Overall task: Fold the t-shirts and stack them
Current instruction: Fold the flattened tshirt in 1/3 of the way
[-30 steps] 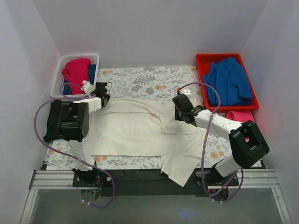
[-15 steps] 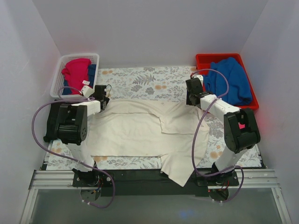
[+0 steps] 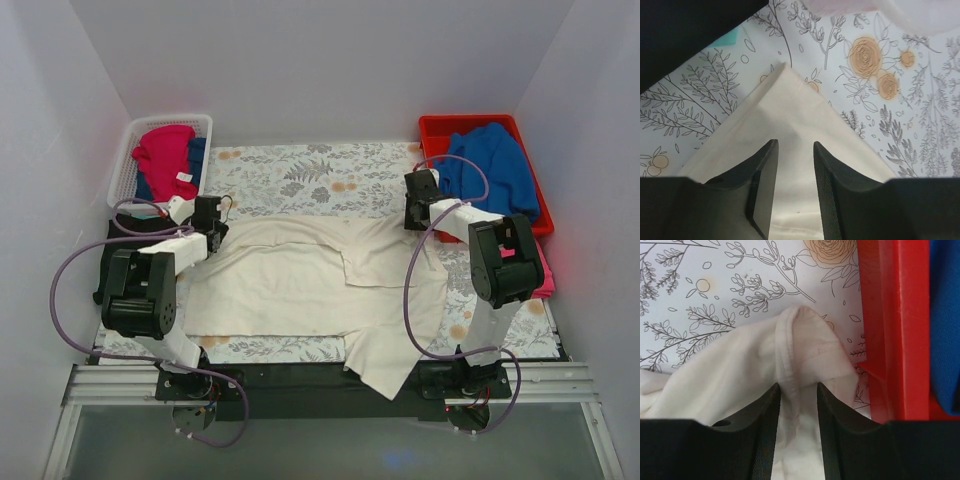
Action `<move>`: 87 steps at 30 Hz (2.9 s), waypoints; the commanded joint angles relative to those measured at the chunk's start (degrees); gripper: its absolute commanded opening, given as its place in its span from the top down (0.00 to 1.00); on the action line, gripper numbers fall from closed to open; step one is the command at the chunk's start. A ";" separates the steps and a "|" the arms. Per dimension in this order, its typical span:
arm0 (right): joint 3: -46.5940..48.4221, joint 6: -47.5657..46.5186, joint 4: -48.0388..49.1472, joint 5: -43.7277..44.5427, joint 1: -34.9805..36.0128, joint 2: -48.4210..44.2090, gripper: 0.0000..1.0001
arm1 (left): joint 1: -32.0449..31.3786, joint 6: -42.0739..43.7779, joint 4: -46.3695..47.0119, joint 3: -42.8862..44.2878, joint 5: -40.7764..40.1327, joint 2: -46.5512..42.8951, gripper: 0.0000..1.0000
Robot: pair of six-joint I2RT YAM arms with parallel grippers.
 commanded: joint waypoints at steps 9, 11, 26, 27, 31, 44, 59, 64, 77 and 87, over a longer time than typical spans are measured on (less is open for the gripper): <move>7.67 -1.20 1.75 -3.80 -2.14 5.97 0.61 | 1.10 3.26 -2.35 7.89 1.34 4.56 0.65; 8.38 -1.38 1.75 -4.42 -2.23 7.03 0.61 | 1.19 2.12 -3.58 8.69 2.22 5.80 0.65; 14.61 -1.38 -1.77 -2.93 -3.81 11.86 0.64 | 2.95 2.64 -10.17 25.46 2.23 24.07 0.66; 15.06 -1.47 -2.03 -2.58 -3.90 12.13 0.64 | 3.30 2.90 -10.44 26.79 2.22 25.04 0.66; 18.22 -1.38 -3.87 -1.96 -5.21 13.88 0.64 | 4.27 3.87 -10.62 31.45 4.06 29.00 0.66; 32.64 -3.14 -8.97 -1.08 -7.59 19.34 0.68 | 4.44 9.84 -11.06 47.19 11.80 37.17 0.67; 18.85 -2.97 -3.70 -7.67 -3.64 -1.92 0.63 | 4.27 15.56 -1.65 39.82 18.48 23.74 0.65; 11.57 -2.61 -2.82 -8.81 0.40 -5.97 0.62 | 3.39 15.74 -1.65 33.67 19.45 19.43 0.65; 0.91 -0.33 1.75 -10.83 6.91 -3.17 0.63 | -4.69 22.41 -4.47 29.35 7.55 18.02 0.64; -1.37 0.29 2.98 -11.63 7.17 -2.20 0.64 | -4.53 21.63 -7.37 32.86 3.36 23.38 0.63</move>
